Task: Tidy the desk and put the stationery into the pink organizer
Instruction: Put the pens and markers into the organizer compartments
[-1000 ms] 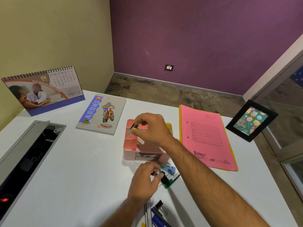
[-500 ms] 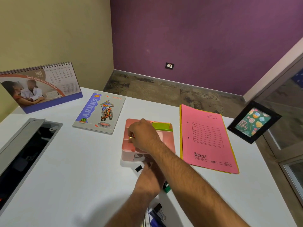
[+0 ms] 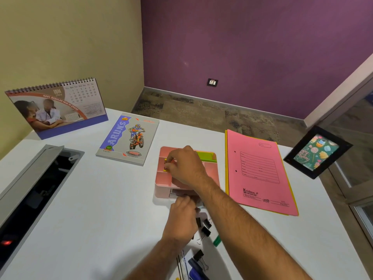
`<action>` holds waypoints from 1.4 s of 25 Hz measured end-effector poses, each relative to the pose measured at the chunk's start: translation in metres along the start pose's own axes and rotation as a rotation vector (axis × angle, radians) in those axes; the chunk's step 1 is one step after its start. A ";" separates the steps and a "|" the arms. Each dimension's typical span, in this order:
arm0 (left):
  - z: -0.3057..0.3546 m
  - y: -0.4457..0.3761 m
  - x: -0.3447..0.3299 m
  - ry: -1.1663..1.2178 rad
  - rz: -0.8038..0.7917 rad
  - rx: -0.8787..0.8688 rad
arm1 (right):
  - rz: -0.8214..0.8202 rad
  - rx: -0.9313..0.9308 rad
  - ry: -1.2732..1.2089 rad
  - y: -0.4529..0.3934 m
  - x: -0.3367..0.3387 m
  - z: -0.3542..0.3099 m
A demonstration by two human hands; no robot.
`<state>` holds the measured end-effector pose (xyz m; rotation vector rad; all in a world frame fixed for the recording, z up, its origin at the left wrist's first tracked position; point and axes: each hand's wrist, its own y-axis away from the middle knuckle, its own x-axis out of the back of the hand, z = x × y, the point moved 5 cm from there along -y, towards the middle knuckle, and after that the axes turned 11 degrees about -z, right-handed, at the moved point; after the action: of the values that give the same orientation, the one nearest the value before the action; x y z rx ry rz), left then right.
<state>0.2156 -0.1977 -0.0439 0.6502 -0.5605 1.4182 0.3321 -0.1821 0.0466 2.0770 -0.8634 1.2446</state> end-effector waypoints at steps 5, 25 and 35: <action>0.000 0.014 0.025 0.497 0.312 0.035 | 0.009 -0.011 -0.423 0.008 0.037 0.012; -0.081 0.037 0.043 0.216 0.272 0.215 | 0.026 0.178 -0.276 0.026 0.030 -0.011; -0.085 0.055 0.031 -0.271 -0.295 0.081 | -0.091 0.037 0.029 0.021 -0.025 -0.013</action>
<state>0.1608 -0.1135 -0.0780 0.9583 -0.5931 1.0866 0.3007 -0.1799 0.0320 2.0978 -0.7299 1.2473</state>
